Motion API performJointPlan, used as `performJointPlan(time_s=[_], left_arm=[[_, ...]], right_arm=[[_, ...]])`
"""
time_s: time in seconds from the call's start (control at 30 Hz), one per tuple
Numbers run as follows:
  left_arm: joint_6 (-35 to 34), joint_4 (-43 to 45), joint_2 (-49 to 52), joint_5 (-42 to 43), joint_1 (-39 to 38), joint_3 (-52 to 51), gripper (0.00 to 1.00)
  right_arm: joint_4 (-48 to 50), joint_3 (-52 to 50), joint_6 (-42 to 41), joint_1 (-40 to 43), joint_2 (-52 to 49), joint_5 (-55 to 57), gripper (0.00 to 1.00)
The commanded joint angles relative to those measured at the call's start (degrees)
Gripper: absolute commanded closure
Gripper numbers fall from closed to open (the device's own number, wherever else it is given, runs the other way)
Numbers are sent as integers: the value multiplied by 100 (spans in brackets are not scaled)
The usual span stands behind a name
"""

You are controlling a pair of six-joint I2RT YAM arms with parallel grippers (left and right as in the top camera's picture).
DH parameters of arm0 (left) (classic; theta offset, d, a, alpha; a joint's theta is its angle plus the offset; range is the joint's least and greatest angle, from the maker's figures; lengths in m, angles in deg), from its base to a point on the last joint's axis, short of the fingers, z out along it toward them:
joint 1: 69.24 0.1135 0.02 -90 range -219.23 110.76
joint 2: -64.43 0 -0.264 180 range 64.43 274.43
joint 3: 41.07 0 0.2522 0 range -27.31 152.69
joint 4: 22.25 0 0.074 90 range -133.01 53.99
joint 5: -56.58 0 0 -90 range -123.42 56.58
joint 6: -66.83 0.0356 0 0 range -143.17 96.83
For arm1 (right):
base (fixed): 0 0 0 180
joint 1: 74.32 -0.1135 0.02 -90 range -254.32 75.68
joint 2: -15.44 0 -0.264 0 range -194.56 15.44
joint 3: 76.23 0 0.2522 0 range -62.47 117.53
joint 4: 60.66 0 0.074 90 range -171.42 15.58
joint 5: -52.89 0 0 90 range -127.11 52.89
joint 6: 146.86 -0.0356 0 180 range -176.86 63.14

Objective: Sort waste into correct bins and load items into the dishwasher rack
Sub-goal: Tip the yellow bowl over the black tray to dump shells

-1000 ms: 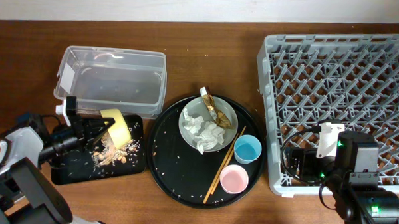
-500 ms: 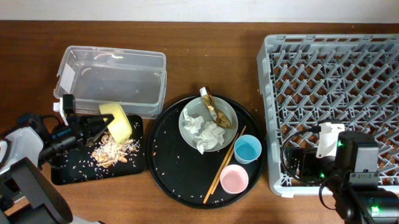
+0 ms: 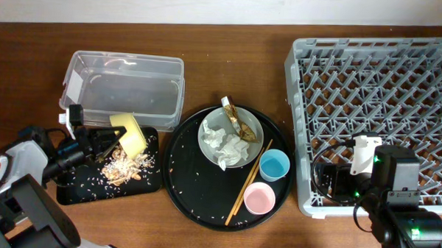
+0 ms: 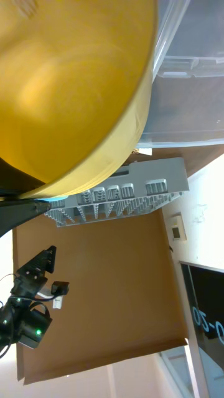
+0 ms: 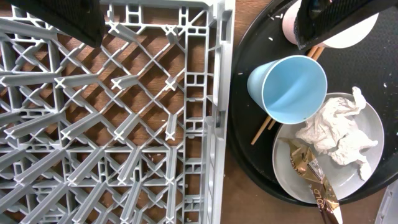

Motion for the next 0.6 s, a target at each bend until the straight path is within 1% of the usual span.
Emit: performJointPlan(time_s=[0.0,0.03,0.07,0.1,0.13,0.17,0.2,0.23,0.27,0.3,0.33,0.37,0.4,0.43,0.5,0.57], left_arm=[[754,-92,-33,170,22,-9,100],[728,-55,-31,168,28,-9,100],[555,0,-24,76,46,-9,100],[184,26,-24,20,68,-9,100],[240,-127,-28,339,70,-9,100],[682,-269,-52,664,48,-9,100],[966,-179,-81,750,37,-4,100],[874,-66,-79,586,63,-4,100],[595,-79,-79,487,87,-4,100],[640,-278,-101,529,79,-4,100],[942,-369,-133,503,42,-4,100],[1115,-258,-155,304,9,-4,100],[911,-199,-155,85,13,-4,100],[844,-459,-197,11,9,-2,100],[1062,-715,-330,-181,-59,9,100],[1056,-769,-581,-560,-219,26,100]], right_arm=[[-2,129,-66,20,0,-31,2],[0,129,-66,20,0,-31,2],[0,129,-66,20,0,-31,2],[2,129,-66,20,0,-31,2],[2,129,-66,20,0,-31,2],[0,129,-66,20,0,-31,2],[0,129,-66,20,0,-31,2],[0,129,-66,20,0,-31,2],[2,129,-66,20,0,-31,2],[0,129,-66,20,0,-31,2],[-2,129,-66,20,0,-33,2],[0,129,-66,20,0,-31,2],[0,129,-66,20,0,-31,2],[0,129,-66,20,0,-33,2],[2,129,-66,20,0,-31,2],[0,129,-66,20,0,-31,2]])
